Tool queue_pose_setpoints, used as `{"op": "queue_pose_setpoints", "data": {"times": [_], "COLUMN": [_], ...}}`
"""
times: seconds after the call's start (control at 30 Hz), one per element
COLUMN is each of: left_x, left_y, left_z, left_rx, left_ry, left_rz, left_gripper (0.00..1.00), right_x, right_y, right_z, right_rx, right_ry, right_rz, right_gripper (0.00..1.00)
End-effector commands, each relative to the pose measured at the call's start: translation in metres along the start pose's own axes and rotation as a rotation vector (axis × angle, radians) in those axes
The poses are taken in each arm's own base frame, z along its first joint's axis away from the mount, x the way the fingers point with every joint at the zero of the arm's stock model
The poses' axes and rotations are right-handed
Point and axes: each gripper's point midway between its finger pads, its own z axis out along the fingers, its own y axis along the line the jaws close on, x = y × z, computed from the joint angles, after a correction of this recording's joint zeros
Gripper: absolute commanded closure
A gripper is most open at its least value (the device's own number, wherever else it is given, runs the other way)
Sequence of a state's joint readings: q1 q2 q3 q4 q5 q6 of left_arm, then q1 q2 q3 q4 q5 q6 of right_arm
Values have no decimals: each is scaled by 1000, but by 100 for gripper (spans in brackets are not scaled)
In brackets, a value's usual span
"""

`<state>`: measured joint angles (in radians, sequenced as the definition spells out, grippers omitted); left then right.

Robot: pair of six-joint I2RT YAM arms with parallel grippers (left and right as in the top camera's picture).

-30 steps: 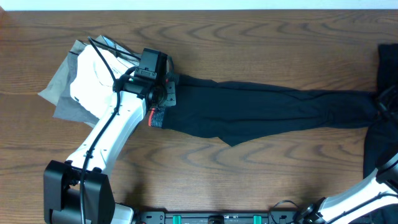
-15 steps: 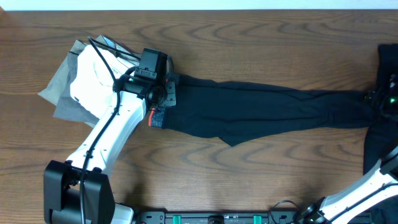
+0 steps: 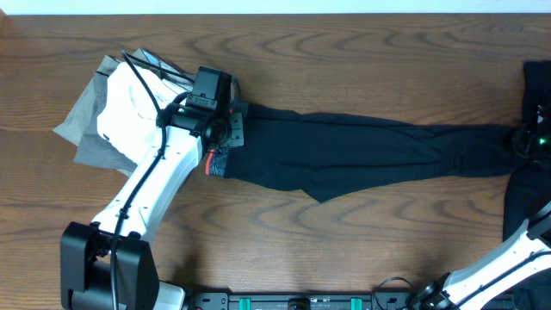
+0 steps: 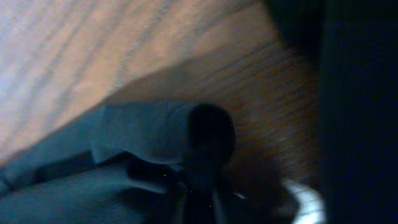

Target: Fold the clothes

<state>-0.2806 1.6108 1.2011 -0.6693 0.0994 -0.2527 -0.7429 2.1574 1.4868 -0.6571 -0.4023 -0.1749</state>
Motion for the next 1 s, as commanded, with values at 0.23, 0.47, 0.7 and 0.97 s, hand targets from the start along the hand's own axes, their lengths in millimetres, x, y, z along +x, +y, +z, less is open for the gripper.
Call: {"op": "queue_pose_setpoints", "data": {"times": [0.23,0.47,0.7,0.97], "left_x": [-10,-24,-29,-27], "left_y": [4,1,-2,21], "left_z": [-13,-46,-103,-169], "left_rx": [-2,22,57,-41], "left_ry": [-26,-115,-250,-433], "left_rz": [8,4,10,2], "left_gripper": [74,74,74,73], "right_x": [-38,-39,13,98], "right_y": [51,125,214,338], "right_z": [-80,-125,-105,-83], "right_rx": [-88,-131,-220,-334], "right_ry": [-184,-235,-48,142], "right_rz": [39,-79,-215,-475], "right_gripper": [99,99,99,99]}}
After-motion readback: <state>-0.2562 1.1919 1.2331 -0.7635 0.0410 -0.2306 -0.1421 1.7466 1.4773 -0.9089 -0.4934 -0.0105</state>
